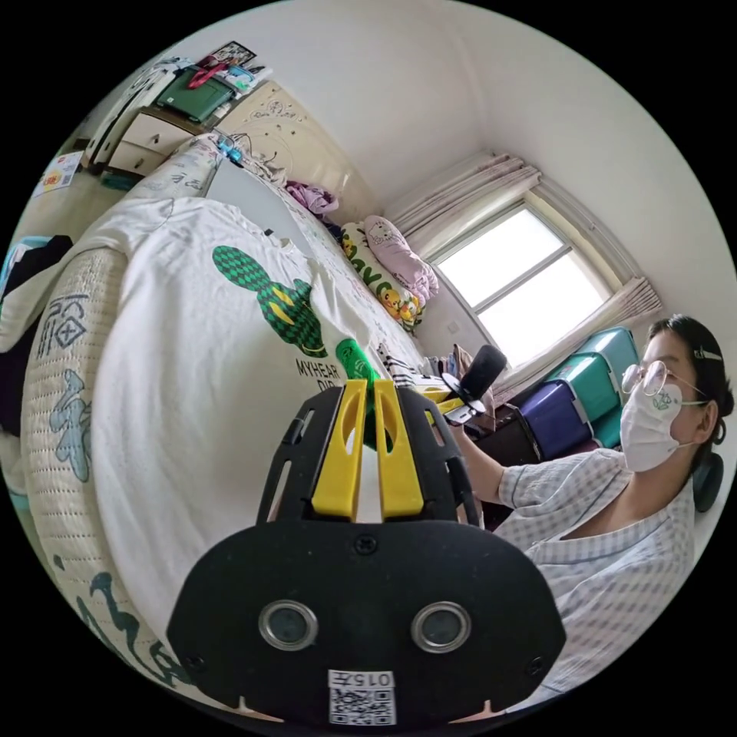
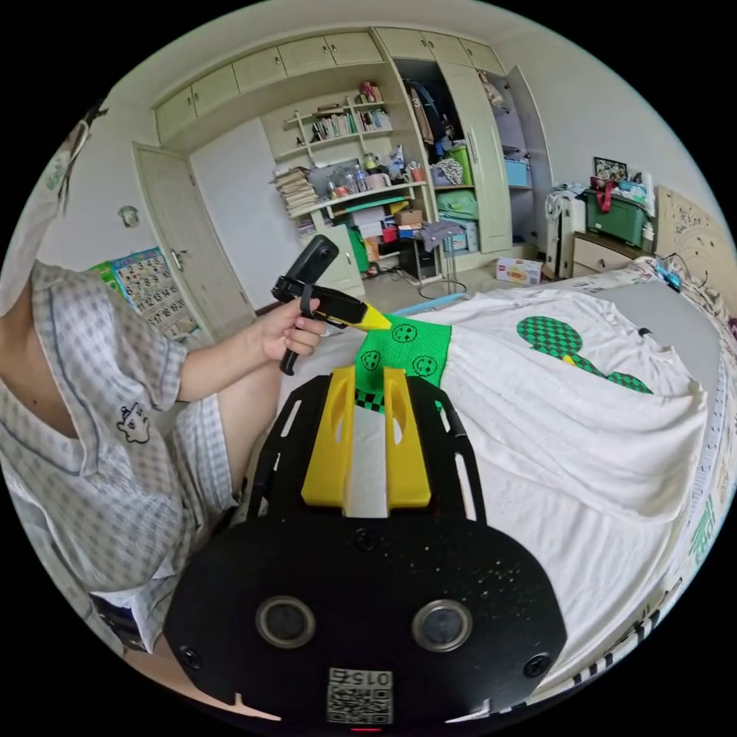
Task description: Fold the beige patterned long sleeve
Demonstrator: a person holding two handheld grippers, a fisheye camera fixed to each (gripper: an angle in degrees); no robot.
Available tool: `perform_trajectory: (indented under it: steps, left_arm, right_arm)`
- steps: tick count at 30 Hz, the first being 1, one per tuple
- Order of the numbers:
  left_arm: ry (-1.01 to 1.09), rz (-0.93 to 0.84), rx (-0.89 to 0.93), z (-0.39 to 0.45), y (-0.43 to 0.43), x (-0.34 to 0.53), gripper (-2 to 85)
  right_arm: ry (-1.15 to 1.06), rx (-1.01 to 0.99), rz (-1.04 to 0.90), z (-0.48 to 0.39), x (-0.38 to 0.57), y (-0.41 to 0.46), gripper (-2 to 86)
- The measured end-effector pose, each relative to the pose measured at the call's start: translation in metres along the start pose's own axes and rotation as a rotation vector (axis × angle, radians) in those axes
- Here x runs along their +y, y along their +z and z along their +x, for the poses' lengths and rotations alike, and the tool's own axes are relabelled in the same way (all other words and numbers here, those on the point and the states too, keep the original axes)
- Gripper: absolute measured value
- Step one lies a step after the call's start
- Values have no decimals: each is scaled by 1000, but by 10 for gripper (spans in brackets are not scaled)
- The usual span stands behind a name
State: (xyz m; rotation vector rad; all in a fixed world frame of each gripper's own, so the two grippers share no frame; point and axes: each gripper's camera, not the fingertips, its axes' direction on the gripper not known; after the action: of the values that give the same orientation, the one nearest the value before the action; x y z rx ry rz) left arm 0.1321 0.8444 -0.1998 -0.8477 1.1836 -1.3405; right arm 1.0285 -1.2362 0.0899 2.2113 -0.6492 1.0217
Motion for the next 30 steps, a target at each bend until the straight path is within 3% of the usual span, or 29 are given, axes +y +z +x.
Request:
perform_trajectory:
  steps: [4, 12, 18, 21, 24, 30]
  left_arm:
    - [-8, 49, -53, -6, -13, 12, -2]
    - [-11, -89, -369, -9, 1, 22, 30]
    - [-30, 38, -523, 5, -2, 12, 73]
    - [167, -40, -627, 59, 54, -43, 71]
    - [323, -126, -484, 64, 156, -123, 74]
    - [105, -248, -356, -66, 392, -266, 94]
  right_arm:
    - [27, 6, 66, 15, 5, -30, 59]
    - [402, 574, 68, 95, 58, -121, 66]
    - [445, 768, -112, 126, 70, -133, 84]
    - [358, 816, -216, 144, 53, -125, 94]
    - [382, 752, -186, 174, 45, -118, 97]
    - [371, 739, -234, 206, 50, -100, 72]
